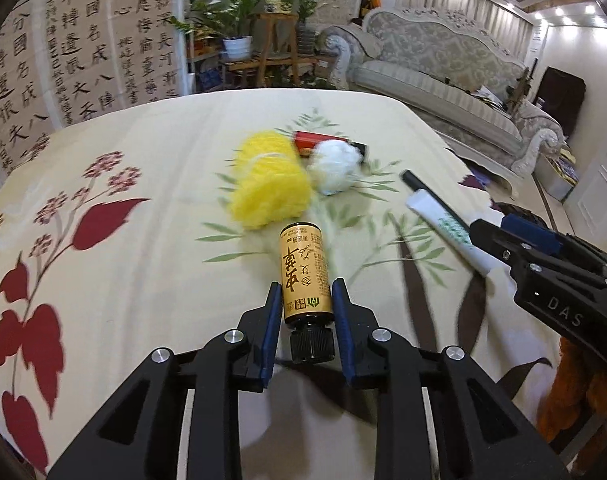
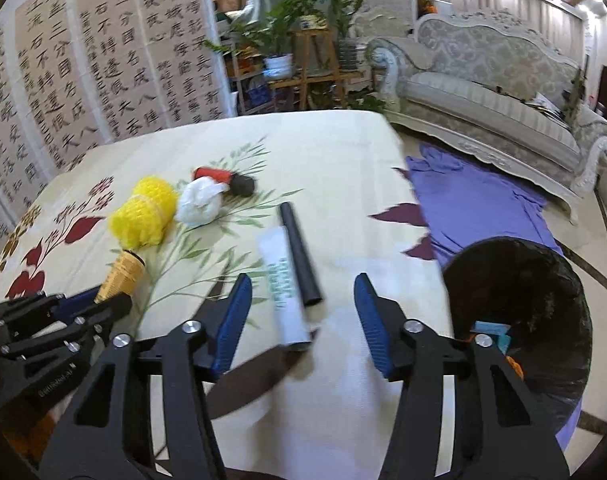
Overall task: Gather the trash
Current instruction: 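Grasp the amber bottle with the left gripper while the right gripper grasps the white tube, then carry the amber bottle and white tube over the trash bin with both grippers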
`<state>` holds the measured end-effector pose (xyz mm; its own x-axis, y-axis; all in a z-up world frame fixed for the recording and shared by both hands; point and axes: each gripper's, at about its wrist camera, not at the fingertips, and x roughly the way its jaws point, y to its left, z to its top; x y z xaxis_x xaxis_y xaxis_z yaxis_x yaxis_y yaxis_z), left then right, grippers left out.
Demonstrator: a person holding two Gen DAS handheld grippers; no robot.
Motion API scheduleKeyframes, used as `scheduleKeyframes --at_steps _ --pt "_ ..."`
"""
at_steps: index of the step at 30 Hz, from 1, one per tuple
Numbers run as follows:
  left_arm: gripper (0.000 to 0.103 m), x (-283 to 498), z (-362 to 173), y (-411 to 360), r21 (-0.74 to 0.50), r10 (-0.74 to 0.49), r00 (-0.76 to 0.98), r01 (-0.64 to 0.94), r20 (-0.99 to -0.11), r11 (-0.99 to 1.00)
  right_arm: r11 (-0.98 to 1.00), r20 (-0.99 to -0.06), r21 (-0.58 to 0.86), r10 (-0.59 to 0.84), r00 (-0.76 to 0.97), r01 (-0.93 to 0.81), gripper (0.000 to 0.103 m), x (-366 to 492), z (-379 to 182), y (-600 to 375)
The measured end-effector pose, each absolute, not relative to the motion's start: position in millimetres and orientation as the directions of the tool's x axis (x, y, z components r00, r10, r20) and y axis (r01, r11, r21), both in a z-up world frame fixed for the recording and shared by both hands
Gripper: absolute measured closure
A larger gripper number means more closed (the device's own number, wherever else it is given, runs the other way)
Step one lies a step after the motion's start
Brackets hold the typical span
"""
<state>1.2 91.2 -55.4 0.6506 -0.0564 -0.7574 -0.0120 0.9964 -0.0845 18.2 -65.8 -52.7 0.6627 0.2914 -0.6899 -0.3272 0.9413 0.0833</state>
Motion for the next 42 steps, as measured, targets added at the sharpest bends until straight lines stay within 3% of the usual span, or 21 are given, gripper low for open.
scheduleKeyframes --at_steps 21,32,42 --pt "0.077 -2.4 -66.4 138.9 -0.148 -0.059 0.650 -0.083 -0.758 0.985 0.935 -0.765 0.054 0.264 0.588 -0.349 0.063 42.3 -71.3 -29.2" --pt "0.077 -2.6 -66.7 140.2 -0.151 -0.062 0.652 -0.082 -0.755 0.985 0.935 -0.766 0.030 0.248 0.594 -0.352 0.085 42.7 -73.6 -25.5" --pt "0.077 -5.9 -61.8 142.9 -0.158 -0.057 0.672 -0.090 -0.738 0.983 0.932 -0.741 0.027 0.261 0.618 -0.361 0.087 28.7 -68.0 -24.6"
